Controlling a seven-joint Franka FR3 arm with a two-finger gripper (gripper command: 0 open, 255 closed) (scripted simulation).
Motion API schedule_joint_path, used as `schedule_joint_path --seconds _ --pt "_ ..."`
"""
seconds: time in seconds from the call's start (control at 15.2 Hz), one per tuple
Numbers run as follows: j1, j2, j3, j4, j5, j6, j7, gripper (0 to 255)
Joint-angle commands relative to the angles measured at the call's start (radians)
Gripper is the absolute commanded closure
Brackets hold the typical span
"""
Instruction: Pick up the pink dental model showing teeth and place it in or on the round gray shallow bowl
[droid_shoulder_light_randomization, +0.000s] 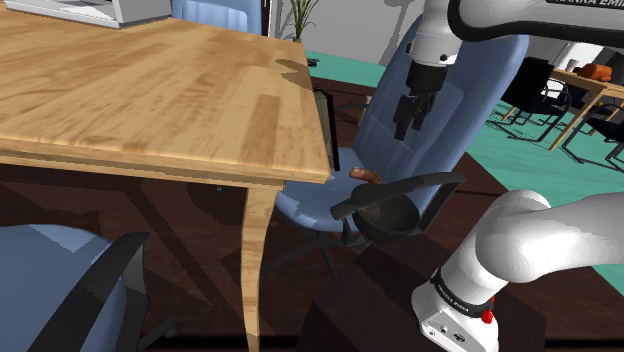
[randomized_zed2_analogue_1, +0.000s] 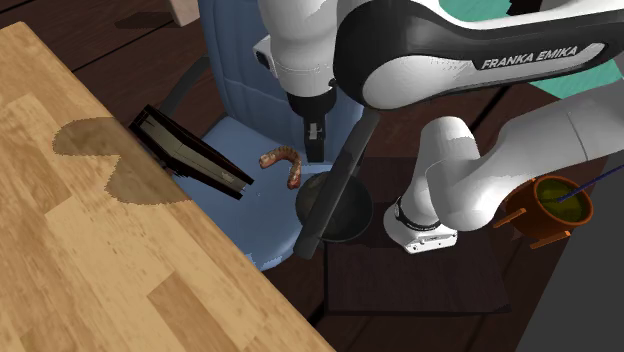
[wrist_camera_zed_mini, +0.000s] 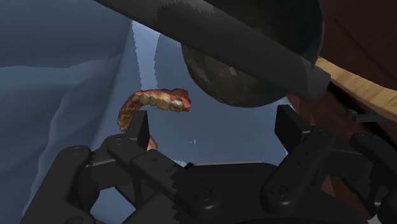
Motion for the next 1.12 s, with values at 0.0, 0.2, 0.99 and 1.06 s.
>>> schedule_joint_path --seconds 0.0,0.2,0.99,1.06 --pt "0.000 0.000 0.000 0.000 0.000 0.000 0.000 0" --pt "-0.008 0.032 -0.046 -0.060 -0.030 0.100 -0.057 0" --pt "-0.030 0.325 -0.235 -0.166 -0.109 0.531 -0.282 0" --pt "-0.030 0.361 -0.250 -0.164 -0.109 0.567 -0.302 0"
